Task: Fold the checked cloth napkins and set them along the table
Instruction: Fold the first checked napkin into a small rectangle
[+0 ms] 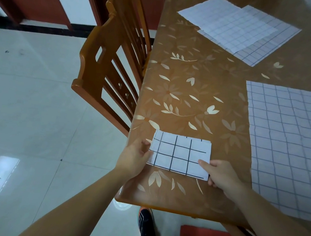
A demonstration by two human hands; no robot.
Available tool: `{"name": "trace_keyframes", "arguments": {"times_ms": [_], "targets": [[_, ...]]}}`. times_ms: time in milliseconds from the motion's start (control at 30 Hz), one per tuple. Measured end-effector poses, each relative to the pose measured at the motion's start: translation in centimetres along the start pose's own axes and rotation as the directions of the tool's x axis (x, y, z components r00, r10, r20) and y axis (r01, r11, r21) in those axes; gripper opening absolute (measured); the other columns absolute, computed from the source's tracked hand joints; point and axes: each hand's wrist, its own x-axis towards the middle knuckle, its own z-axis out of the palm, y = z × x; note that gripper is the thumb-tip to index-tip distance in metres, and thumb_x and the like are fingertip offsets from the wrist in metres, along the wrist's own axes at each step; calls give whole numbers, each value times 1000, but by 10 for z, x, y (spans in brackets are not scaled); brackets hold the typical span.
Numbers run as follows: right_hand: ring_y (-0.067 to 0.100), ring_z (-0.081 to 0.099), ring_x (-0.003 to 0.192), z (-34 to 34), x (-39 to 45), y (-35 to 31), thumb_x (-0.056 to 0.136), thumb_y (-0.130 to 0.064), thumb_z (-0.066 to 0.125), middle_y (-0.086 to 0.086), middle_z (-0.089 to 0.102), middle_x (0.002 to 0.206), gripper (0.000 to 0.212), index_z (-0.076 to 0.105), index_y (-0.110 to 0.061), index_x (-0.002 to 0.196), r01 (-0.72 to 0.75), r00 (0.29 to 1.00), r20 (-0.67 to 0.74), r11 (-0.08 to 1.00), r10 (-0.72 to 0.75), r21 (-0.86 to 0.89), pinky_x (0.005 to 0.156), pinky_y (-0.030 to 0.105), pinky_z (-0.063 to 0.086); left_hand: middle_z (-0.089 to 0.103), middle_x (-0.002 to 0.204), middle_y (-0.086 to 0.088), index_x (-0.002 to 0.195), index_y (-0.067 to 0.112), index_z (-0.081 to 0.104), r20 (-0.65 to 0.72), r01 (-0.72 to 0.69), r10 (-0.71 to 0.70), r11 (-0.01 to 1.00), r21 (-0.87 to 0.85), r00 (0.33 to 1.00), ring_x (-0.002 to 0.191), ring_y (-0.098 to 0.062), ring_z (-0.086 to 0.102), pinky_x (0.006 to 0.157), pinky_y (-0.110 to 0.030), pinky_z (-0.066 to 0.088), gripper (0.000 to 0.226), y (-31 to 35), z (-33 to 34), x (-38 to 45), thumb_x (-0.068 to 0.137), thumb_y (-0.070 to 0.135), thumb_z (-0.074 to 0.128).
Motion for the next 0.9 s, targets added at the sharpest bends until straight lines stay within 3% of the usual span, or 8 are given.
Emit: {"name": "trace_keyframes", "arguments": {"times_ms": [200,300,367,467,667,733,800,900], "targets": [[17,56,51,4,0,-1,95,-42,53,11,65,57,31,54,-21,72,-1,999,-37,996,-2,-89,55,25,45,67,112,3,121,30,44,-8,-56,57,990,133,998,81,-13,58,56,-15,42,28,2,1,-1,96,37,53],[14,54,47,8,5,2,95,-45,51,10,65,56,42,62,-10,73,-9,998,-59,989,0,-149,54,25,45,61,122,5,128,31,38,-10,-164,184,899,407,983,97,-15,58,80,-27,51,32,4,3,-4,99,43,42],[12,53,43,10,9,4,95,-46,51,8,63,53,46,60,-11,66,-3,997,-78,984,-12,-179,53,24,44,47,139,5,139,32,32,-22,-275,353,766,581,935,124,-18,44,105,-35,36,42,6,9,-3,100,46,34],[10,53,42,11,12,5,95,-43,52,1,56,49,48,51,-14,57,19,993,-109,973,-45,-229,50,21,40,21,159,2,151,35,18,180,-504,518,597,624,836,146,-24,14,118,-42,10,52,11,21,3,101,52,22],[9,51,57,9,7,1,94,-54,42,-6,51,67,40,44,-22,70,53,926,-286,833,-248,-551,49,17,29,-16,161,4,151,36,-12,316,-525,434,541,657,844,146,-22,-22,117,-50,-14,63,6,35,19,96,62,3],[10,54,70,18,6,-5,93,-54,39,-5,56,83,36,50,-22,83,225,788,-330,741,-520,-632,57,19,38,-17,161,4,151,36,-13,314,-522,431,548,654,846,147,-23,-22,117,-51,-15,64,6,36,18,94,62,0],[18,56,104,47,7,-15,96,-52,36,0,60,117,43,58,-19,112,441,675,-182,589,-715,-677,83,31,47,-17,161,4,151,36,-14,300,-517,439,551,655,847,146,-24,-23,117,-52,-14,64,4,36,16,94,62,-1],[18,17,147,95,15,-26,95,-56,19,-1,22,159,66,28,-21,150,512,722,30,504,-691,-696,118,40,17,-20,160,2,146,34,-25,293,-515,444,547,660,847,144,-27,-29,117,-52,-14,65,0,39,16,92,60,1]]}}
